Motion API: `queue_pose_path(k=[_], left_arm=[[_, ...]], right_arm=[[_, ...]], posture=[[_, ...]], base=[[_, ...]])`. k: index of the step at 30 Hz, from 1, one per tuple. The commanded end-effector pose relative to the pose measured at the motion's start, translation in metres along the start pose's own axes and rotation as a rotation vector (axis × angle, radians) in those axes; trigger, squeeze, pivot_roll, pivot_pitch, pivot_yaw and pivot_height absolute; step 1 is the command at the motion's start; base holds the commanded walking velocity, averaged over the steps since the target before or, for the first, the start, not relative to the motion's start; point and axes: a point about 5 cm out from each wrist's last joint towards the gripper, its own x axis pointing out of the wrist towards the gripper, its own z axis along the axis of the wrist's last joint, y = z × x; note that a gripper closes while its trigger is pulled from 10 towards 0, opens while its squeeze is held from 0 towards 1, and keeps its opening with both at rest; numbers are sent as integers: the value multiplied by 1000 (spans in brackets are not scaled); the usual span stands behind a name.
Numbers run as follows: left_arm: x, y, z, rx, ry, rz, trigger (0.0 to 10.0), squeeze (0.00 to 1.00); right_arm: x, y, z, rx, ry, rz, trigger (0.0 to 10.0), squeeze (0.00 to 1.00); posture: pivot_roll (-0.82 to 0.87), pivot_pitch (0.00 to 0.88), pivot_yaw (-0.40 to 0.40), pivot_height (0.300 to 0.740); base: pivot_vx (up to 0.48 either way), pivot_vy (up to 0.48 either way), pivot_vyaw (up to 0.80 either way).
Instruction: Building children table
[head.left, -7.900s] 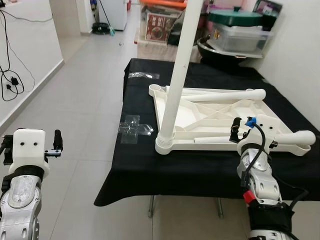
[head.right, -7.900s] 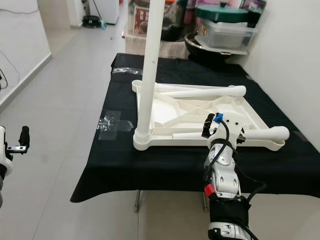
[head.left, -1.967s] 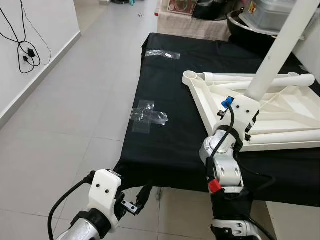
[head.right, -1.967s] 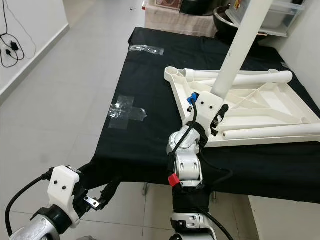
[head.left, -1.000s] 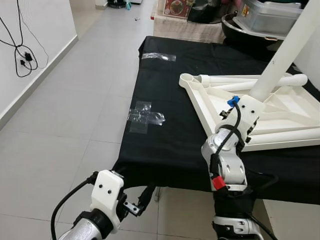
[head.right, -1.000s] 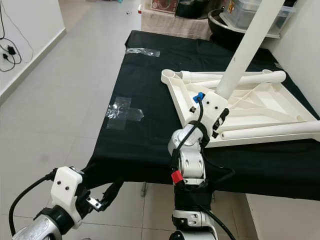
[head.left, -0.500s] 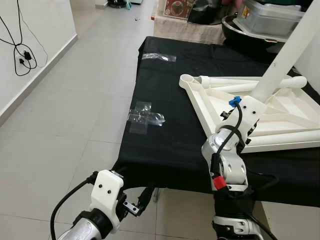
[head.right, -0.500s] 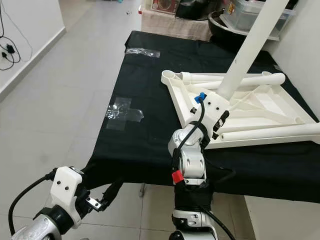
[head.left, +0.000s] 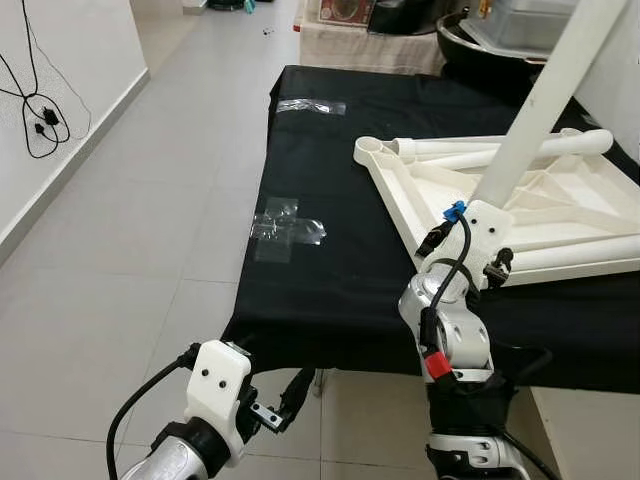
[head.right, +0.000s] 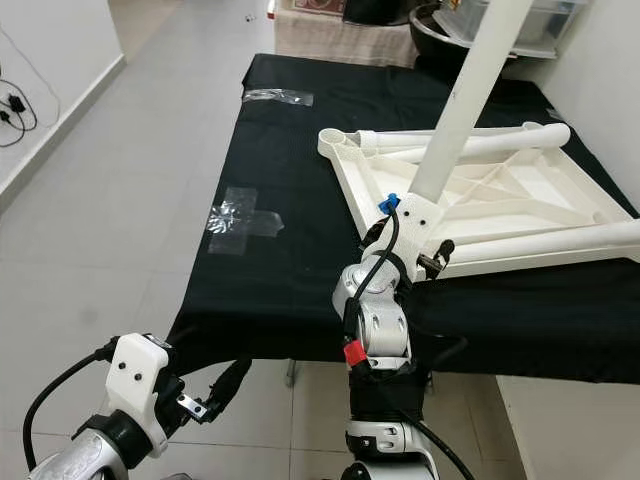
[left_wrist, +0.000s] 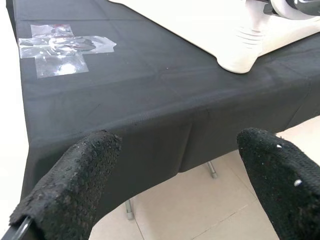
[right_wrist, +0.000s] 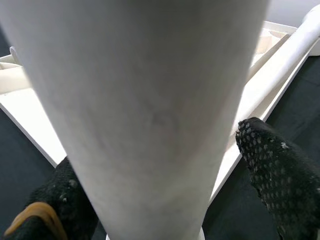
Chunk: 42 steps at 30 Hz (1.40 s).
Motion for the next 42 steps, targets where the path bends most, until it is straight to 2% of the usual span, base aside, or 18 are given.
queue_pose_path(k=[1, 2, 3, 8, 10, 13, 16, 18, 24, 27, 32, 35, 37, 39, 40, 41, 42], left_arm=[[0, -1, -5, 0, 18, -9, 10000, 0], [0, -1, -5, 0, 18, -9, 10000, 0], [0, -1, -5, 0, 19, -9, 10000, 0], [1, 0, -6, -1, 19, -9, 10000, 0], [3, 1, -6, 1, 18, -9, 10000, 0], [4, 1, -7, 2, 17, -10, 10000, 0], [4, 1, -7, 2, 17, -10, 10000, 0], [6, 2, -8, 2, 16, -9, 10000, 0], [6, 2, -8, 2, 14, -8, 10000, 0], [7, 3, -9, 1, 13, -7, 10000, 0], [7, 3, -10, 2, 13, -6, 10000, 0], [7, 4, -11, 5, 15, 6, 10000, 0], [7, 4, -11, 5, 15, 6, 10000, 0], [6, 6, -12, -1, 15, 26, 10000, 0], [5, 12, -13, -17, 15, 97, 10000, 0], [5, 14, -14, -18, 17, 119, 10000, 0], [5, 14, -14, -18, 17, 119, 10000, 0]], right_arm=[[-22, 14, -15, 56, 92, 46, 10000, 1000], [-22, 14, -15, 56, 92, 46, 10000, 1000], [-23, 14, -15, 52, 86, 49, 10000, 0], [-27, 12, -15, 14, 65, 152, 10000, 0], [-27, 4, -18, -42, 43, 198, 10000, 0], [-26, -5, -18, -91, 20, 219, 10000, 0], [-26, -8, -18, -105, 14, 225, 10000, 0], [-23, -17, -20, -138, 16, 209, 10000, 0], [-21, -27, -23, -156, 14, 220, 10000, 0], [-28, -31, -28, -180, 22, 286, 10000, 0], [-33, -37, -32, -205, 36, 307, 10000, 0], [-37, -48, -37, -238, 40, 329, 10000, 0], [-37, -48, -37, -238, 40, 329, 10000, 0], [-39, -52, -39, -251, 29, 362, 10000, 0], [-47, -57, -43, -297, -28, 558, 10000, 0], [-50, -58, -44, -317, -51, 627, 10000, 0], [-50, -58, -44, -317, -51, 627, 10000, 0]], posture=[[130, 124, -98, 740], [130, 124, -98, 740], [130, 124, -98, 740], [126, 117, -96, 740], [119, 106, -99, 740], [117, 101, -99, 740], [117, 101, -99, 740], [116, 93, -101, 740], [115, 88, -102, 740], [112, 85, -104, 740], [113, 77, -105, 740], [106, 59, -104, 740], [106, 59, -104, 740], [104, 48, -104, 740], [101, 36, -101, 740], [102, 36, -102, 740], [102, 36, -102, 740]], base=[[0, 0, 0], [0, 0, 0], [0, 0, 0], [0, 0, 0], [0, 0, 0], [0, 0, 0], [0, 0, 0], [0, 0, 0], [0, 0, 0], [0, 0, 0], [0, 0, 0], [0, 0, 0], [0, 0, 0], [0, 0, 0], [0, 0, 0], [0, 0, 0], [0, 0, 0]])
